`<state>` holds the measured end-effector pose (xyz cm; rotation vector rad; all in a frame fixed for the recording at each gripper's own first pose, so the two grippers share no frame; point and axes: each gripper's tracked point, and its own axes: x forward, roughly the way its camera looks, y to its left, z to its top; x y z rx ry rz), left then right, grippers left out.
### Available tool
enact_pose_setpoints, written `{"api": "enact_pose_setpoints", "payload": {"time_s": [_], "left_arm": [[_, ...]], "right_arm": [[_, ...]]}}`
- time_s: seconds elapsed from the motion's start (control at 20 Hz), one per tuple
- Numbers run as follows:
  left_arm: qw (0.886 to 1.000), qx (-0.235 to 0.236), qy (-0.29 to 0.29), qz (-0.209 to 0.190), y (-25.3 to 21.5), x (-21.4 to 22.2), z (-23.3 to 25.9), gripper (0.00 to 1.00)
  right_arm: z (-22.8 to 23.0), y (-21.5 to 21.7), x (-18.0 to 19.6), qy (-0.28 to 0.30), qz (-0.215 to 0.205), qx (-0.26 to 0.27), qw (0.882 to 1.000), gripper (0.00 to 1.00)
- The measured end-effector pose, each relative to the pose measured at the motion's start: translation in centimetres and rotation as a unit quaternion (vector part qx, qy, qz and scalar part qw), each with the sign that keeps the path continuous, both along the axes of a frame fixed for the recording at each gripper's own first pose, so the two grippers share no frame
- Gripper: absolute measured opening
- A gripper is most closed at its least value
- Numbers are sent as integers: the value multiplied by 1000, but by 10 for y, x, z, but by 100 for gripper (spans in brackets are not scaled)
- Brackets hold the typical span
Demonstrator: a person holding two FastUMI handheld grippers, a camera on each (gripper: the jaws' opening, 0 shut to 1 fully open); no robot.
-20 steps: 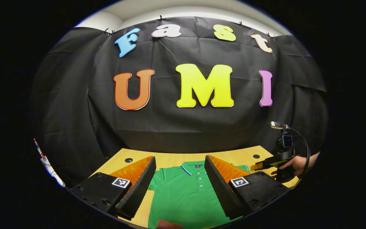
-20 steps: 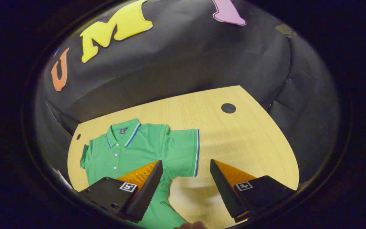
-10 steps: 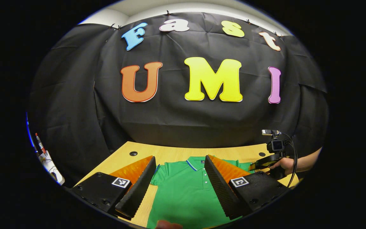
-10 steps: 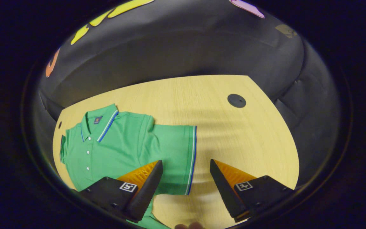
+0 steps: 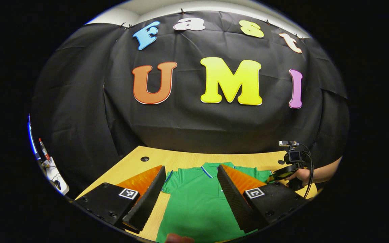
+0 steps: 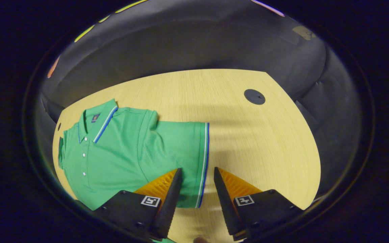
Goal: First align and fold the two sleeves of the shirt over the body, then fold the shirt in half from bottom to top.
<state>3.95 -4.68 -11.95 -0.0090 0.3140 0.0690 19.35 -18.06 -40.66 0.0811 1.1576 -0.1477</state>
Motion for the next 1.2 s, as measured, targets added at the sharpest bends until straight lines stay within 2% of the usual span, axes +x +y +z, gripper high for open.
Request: {"api": "enact_pose_setpoints", "payload": {"time_s": [0.05,0.1,0.15,0.25,0.45,0.5,0.55,0.6,0.85,1.2], "left_arm": [[1000,-1,2,4,2,0,-1,99],[1000,-2,2,5,4,-1,-2,99],[1000,-3,2,6,4,-1,-1,99],[1000,-4,7,7,6,-1,-4,99],[1000,-3,9,11,13,-4,-4,99],[1000,-2,8,11,15,-5,-4,99],[1000,-2,8,11,16,-4,-4,99],[1000,-1,9,11,17,-5,-5,99],[1000,8,7,13,24,-6,-4,99],[1000,-3,5,25,33,-12,-5,99]], "right_arm": [[0,1,0,1,1,-3,1000,58],[0,0,0,2,5,-7,1000,65],[1,5,4,-5,7,3,1000,58],[-1,7,3,-1,-8,-2,1000,27],[2,7,5,2,2,-8,1000,27],[5,8,8,-5,4,4,1000,19],[4,7,7,-6,-8,12,1000,19],[3,7,10,-15,-19,16,1000,3],[16,12,16,-34,-32,30,998,3],[59,34,23,-79,5,8,997,2]]}}
